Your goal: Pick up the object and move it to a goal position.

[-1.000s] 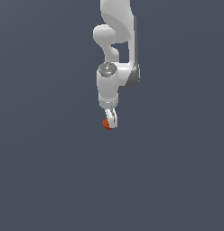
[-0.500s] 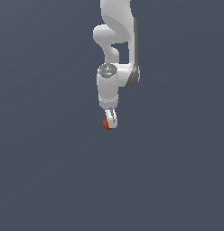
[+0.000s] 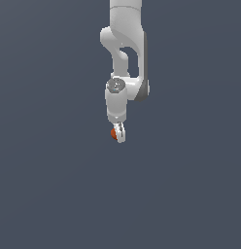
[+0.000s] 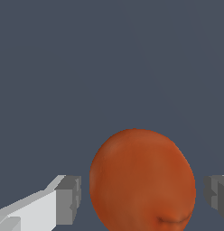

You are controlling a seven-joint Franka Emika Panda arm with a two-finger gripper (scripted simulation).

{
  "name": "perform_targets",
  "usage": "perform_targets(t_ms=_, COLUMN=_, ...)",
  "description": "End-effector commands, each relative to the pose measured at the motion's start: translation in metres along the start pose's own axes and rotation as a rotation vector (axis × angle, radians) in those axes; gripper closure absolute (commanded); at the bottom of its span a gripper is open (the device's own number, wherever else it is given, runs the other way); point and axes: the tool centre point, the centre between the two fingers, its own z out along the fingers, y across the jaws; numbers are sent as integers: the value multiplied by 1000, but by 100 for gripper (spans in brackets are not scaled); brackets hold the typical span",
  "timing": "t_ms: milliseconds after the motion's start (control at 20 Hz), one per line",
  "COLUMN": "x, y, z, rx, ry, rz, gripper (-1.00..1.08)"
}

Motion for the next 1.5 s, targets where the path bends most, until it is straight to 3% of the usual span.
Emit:
perform_targets(t_ms=0, x=0, y=0, z=6, rx=1, ry=0, rz=1, gripper=-92)
perform_targets(t_ms=150, x=0, y=-1, z=9, rx=1, ry=0, rz=1, gripper=-92)
perform_targets(t_ms=200, x=0, y=-1, z=9, rx=1, ry=0, rz=1, gripper=108)
perform_targets(t_ms=900, x=-4, y=-1, z=5, rx=3, ry=0, rz=1, gripper=108)
perform_targets(t_ms=1450, x=-58, y=-4, z=-32, rx=3, ry=0, rz=1, gripper=108)
